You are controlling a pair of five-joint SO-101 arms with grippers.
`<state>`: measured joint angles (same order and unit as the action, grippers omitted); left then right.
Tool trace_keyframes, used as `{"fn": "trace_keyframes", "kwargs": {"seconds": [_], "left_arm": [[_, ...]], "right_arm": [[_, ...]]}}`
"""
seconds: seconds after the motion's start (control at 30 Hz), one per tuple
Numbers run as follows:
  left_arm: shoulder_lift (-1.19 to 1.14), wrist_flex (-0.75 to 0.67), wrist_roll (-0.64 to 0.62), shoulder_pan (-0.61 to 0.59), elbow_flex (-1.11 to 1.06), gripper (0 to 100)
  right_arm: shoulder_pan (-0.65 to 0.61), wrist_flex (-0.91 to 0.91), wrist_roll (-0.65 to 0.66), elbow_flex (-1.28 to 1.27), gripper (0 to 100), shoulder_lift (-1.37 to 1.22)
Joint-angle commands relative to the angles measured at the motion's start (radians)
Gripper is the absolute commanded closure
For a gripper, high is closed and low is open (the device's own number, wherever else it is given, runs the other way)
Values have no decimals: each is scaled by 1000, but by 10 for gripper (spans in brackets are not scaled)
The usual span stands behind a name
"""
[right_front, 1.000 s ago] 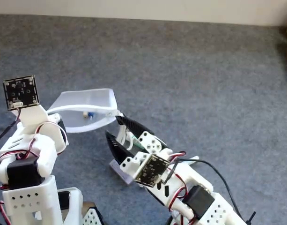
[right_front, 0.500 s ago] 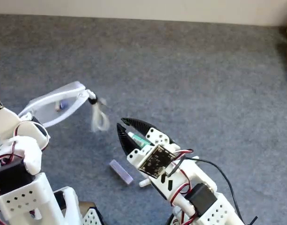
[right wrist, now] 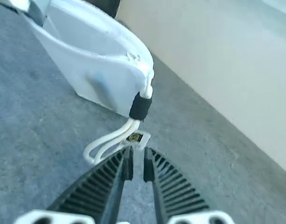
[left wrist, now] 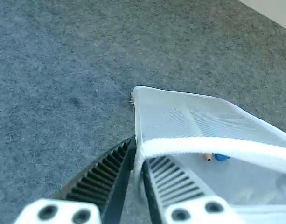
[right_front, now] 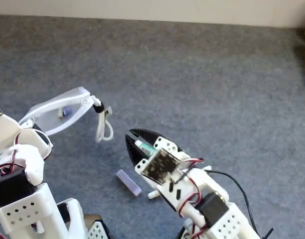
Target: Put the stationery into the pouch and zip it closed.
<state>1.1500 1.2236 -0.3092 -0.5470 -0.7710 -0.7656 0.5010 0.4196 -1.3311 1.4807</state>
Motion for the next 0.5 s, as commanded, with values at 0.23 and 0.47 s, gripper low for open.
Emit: {"fn": "trace_keyframes", "kwargs": {"seconds": [0.23, 0.47], "left_arm": [[-1, -26, -11, -47, 7, 989], [-1, -26, -6, -45, 7, 989]], "right_arm": [[87, 159, 11, 349, 957, -561], [87, 283, 11, 499, 957, -769]]}}
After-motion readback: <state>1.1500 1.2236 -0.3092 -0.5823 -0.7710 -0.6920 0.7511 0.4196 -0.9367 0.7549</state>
